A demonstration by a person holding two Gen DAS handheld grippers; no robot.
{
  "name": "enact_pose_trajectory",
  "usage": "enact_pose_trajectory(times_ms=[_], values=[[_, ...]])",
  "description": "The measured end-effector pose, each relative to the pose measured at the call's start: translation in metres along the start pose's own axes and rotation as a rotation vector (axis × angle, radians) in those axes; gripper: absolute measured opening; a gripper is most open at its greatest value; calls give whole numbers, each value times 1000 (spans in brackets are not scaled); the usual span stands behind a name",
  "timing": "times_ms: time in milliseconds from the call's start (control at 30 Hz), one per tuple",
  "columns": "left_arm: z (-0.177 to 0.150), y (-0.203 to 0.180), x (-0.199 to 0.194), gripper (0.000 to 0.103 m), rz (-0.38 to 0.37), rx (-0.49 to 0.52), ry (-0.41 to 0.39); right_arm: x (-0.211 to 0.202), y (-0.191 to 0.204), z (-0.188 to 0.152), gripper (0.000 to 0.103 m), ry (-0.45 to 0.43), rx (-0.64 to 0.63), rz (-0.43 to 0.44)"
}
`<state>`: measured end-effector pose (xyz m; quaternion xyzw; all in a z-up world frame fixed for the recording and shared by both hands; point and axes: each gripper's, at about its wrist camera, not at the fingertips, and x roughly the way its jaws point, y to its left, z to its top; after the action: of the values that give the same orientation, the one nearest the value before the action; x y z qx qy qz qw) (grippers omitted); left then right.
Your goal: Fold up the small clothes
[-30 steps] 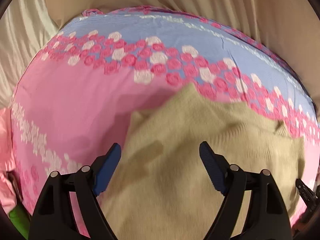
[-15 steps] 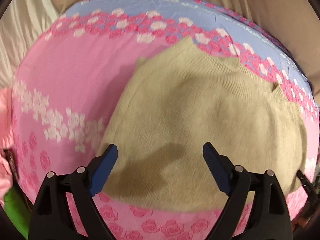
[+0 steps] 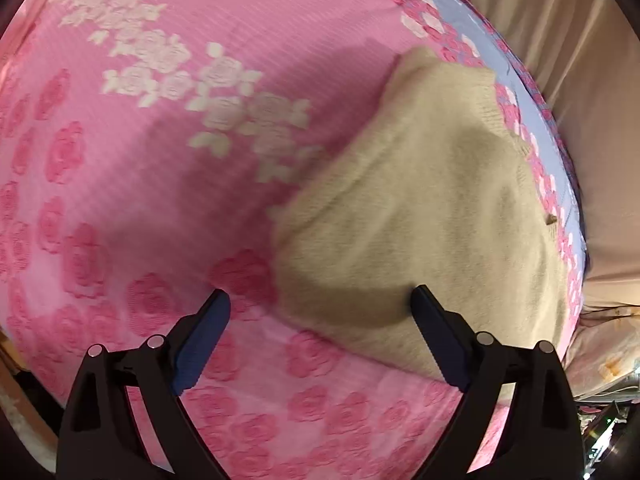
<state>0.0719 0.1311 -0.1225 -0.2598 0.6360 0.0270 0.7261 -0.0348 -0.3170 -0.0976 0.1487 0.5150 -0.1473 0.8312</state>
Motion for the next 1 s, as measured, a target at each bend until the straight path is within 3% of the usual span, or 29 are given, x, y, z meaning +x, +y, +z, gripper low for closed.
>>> enact_pose_trajectory(times_ms=[200, 400, 733, 1000], values=[[-1, -26, 8, 88, 81, 100, -30, 9, 13, -8, 55, 45, -43, -25], [-1, -37, 8, 72, 106, 171, -34, 4, 19, -6, 57, 43, -78, -40], [5, -41, 6, 44, 86, 145, -18, 2, 23, -4, 58, 47, -124, -47], [2, -50, -4, 34, 95, 147, -44, 2, 14, -3, 62, 45, -95, -30]])
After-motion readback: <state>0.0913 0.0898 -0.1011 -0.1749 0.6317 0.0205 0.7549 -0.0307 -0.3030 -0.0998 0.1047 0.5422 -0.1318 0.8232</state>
